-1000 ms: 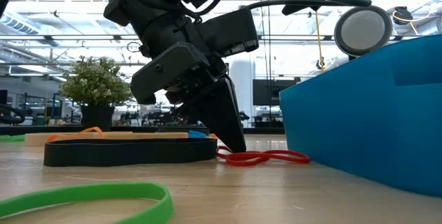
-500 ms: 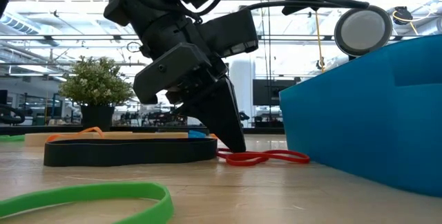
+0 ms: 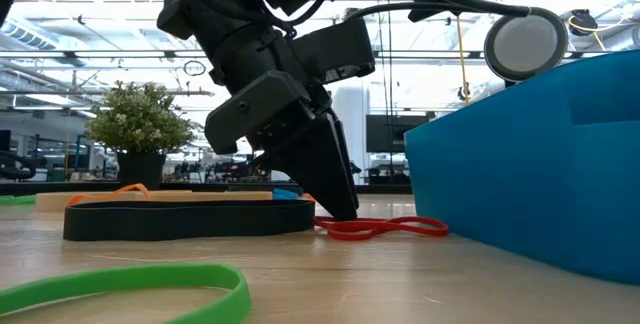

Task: Pick and place rubber bands into bin
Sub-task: Put the red rubber band into the blue bin

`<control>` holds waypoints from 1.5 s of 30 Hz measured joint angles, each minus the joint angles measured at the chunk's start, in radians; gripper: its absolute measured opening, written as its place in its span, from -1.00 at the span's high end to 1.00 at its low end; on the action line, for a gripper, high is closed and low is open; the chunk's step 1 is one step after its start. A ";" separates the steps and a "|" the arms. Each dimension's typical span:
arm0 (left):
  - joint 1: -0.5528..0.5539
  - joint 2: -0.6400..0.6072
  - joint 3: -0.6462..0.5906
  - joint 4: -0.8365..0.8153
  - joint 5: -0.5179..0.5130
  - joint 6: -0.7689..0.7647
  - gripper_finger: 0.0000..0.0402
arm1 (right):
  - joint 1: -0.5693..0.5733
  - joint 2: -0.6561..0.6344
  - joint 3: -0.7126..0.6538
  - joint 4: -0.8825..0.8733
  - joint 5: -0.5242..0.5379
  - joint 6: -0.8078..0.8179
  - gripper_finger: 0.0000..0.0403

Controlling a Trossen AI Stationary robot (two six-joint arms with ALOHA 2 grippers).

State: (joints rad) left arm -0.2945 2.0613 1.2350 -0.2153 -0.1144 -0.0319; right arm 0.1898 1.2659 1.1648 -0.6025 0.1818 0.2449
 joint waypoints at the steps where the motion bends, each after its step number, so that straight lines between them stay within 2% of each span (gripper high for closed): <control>1: 0.000 0.000 0.000 0.000 0.001 0.000 -0.02 | 0.000 0.000 0.000 0.000 0.000 0.002 0.17; 4: -0.001 0.000 0.000 -0.002 0.013 -0.036 -0.02 | 0.000 0.000 0.000 0.000 0.000 0.004 0.17; 8: 0.013 -0.001 0.003 -0.029 0.086 -0.121 0.03 | 0.000 0.000 0.000 0.000 -0.001 0.005 0.17; 18: 0.009 -0.001 0.000 -0.020 0.071 -0.135 0.20 | 0.000 0.000 0.000 0.000 -0.002 0.005 0.17; 22: 0.005 -0.001 0.000 -0.020 0.068 -0.158 0.39 | 0.000 0.000 0.000 0.000 -0.002 0.003 0.17; 31: -0.003 -0.001 0.000 -0.019 0.065 -0.162 0.95 | 0.000 0.000 0.000 0.000 -0.002 -0.006 0.17; 40: -0.011 -0.003 0.000 -0.019 0.010 -0.125 0.98 | 0.000 0.000 0.000 0.000 -0.002 -0.006 0.17; 45: -0.008 -0.045 -0.004 -0.073 -0.010 -0.121 0.98 | 0.000 0.000 0.000 0.000 -0.002 -0.003 0.17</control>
State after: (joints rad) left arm -0.3030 2.0166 1.2315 -0.2881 -0.1245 -0.1524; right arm 0.1898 1.2659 1.1652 -0.6025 0.1797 0.2417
